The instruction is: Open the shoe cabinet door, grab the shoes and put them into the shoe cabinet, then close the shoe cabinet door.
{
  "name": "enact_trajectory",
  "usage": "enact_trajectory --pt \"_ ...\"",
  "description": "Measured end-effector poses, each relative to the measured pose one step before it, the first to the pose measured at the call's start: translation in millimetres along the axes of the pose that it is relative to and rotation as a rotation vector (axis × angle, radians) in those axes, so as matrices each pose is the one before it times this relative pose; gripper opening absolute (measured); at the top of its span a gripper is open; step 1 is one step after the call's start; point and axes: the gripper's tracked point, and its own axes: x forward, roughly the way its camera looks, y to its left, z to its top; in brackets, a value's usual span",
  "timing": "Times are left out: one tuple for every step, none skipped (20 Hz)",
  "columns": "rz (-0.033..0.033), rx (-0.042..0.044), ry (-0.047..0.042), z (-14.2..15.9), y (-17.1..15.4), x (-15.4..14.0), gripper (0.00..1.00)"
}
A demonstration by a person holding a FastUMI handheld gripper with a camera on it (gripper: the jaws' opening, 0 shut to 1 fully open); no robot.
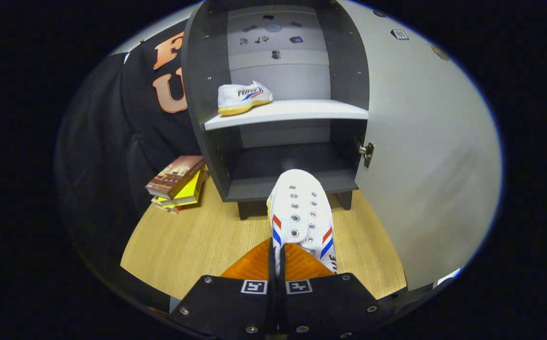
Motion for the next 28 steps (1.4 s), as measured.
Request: enact_trajectory --pt "0.00317 -0.00661 -0.02041 15.15 -0.7 -4.91 0.0" --pt "-0.00048 -0.00759 -0.02402 16.0 -1.38 -3.29 0.0" --pt "0.00024 -0.0087 -0.02018 15.29 -0.28 -2.55 0.0" --pt "-0.00394 -0.0097 -0.01657 14.39 -2.07 -1.2 0.0" --pt "-0.00396 -0.00505 -0.01366 14.71 -1.55 0.39 0.0" --pt "-0.00303 -0.01387 -0.01107 12.71 -1.8 0.72 0.0" --pt "-0.00764 -0.01518 -0.01139 13.51 -2.43 3.14 0.0" --pt "-0.00696 -0.01864 -0.0015 9.65 -1.06 1.71 0.0" --pt "-0.00887 -0.01114 -0.00648 11.77 -0.65 3.36 0.0" --pt "-0.00013 -0.00675 -0.00732 11.34 0.63 4.17 0.0" --pt "0.00073 -0.00424 -0.01121 11.47 0.84 6.06 0.0" --pt "0.00352 0.0015 -0.0089 10.52 0.72 5.97 0.0" --pt "0.00195 0.00283 -0.01074 10.93 0.86 6.59 0.0" --pt "0.00013 0.00184 -0.0088 10.15 -0.59 8.24 0.0" --pt "-0.00332 -0.00231 -0.0098 9.15 -2.13 4.57 0.0" --pt "-0.00851 -0.00268 -0.00904 10.41 -2.94 11.62 0.0" --pt "-0.00651 -0.00082 -0.01115 8.75 -1.4 9.7 0.0" --pt "-0.00438 -0.00244 -0.0058 8.15 -1.56 10.56 0.0" --pt "-0.00203 0.00136 -0.00113 5.09 -0.7 8.26 0.0" --pt "-0.00193 0.00035 -0.00111 5.89 -2.05 9.21 0.0" --pt "-0.00386 0.0017 -0.00067 6.02 -1.88 8.61 0.0" --pt "-0.00832 -0.003 -0.00264 5.43 -3.02 8.58 0.0" --pt "-0.01121 -0.00272 0.0029 4.0 -3.02 7.62 0.0" --pt "-0.01094 -0.00183 0.00111 4.71 -2.36 8.19 0.0" --pt "-0.00608 -0.00027 -0.00079 4.77 -1.54 10.71 0.0" --pt "-0.00431 -0.00533 0.00304 3.87 -1.56 9.49 0.0" --pt "-0.00657 -0.00306 0.00056 3.62 -2.19 8.47 0.0" --pt "-0.00587 -0.00266 0.00344 1.97 -0.81 6.7 0.0"
